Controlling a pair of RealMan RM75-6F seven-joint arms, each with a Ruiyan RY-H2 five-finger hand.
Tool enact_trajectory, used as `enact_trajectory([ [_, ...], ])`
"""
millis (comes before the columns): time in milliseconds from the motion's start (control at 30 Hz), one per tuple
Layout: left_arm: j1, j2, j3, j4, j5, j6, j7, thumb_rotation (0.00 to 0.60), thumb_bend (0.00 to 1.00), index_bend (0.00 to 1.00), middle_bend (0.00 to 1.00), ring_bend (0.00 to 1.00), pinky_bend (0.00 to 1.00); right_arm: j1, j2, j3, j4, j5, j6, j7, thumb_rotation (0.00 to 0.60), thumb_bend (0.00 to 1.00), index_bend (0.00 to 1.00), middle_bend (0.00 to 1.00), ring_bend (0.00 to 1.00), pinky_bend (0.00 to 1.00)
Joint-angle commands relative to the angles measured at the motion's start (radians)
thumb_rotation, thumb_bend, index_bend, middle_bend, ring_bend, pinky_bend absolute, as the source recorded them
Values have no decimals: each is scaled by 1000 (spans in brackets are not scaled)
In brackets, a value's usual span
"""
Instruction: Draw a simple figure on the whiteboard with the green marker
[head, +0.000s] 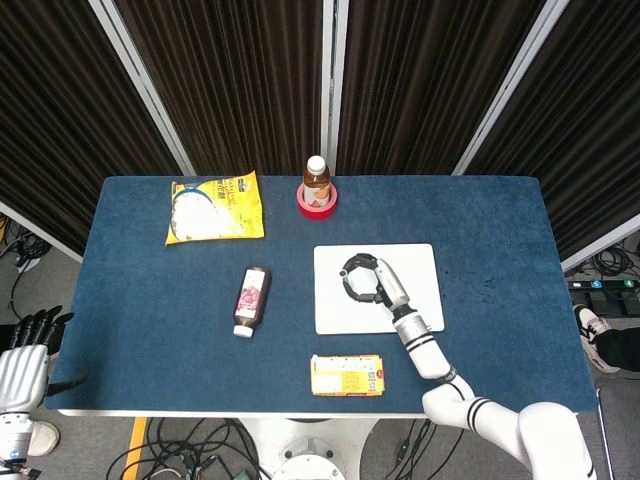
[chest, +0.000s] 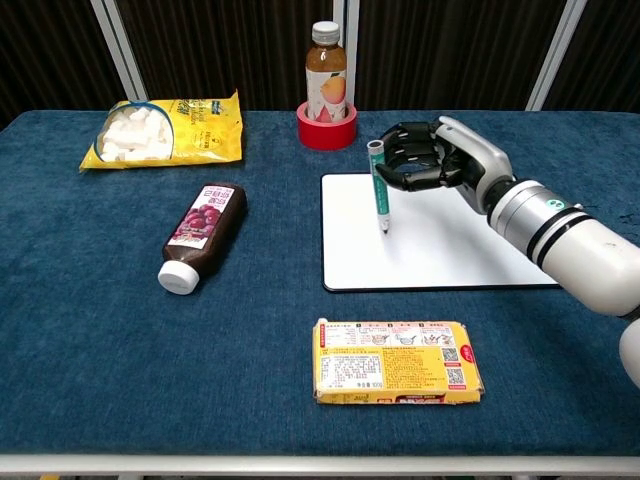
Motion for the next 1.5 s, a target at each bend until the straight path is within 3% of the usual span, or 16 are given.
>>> enact_trajectory([
  [33, 2, -2, 0, 3, -2, 0, -3, 600, 103, 151, 55, 15, 0, 17, -21, -2, -10, -7, -10, -11, 600, 402, 701, 599, 361, 144],
  [233, 9, -6, -1, 11, -3, 10, -9, 600, 103, 151, 55, 14, 0, 29, -45, 12, -12, -3, -5, -19, 600, 402, 701, 598, 361, 144],
  [567, 8, -9, 0, 16, 9, 11, -16, 600, 103, 151, 55, 14, 0, -16, 23, 6, -70, 1, 25, -9, 600, 402, 702, 598, 361, 144],
  [833, 9, -11, 3, 17, 9, 6, -18, 600, 104, 151, 55, 15, 0, -35, 46, 0, -21, 10, 25, -42, 600, 402, 702, 598, 361, 144],
  [1100, 8, -13, 1, 22, 9, 3, -21, 600, 103, 151, 55, 15, 0, -27, 27, -1, 9, 7, 15, -27, 600, 402, 702, 599, 361, 144],
  [1500, 14, -16, 2, 32, 2, 4, -32, 600, 103, 151, 55, 15, 0, 6, -18, -9, -38, -30, 21, -9, 600, 402, 702, 598, 361, 144],
])
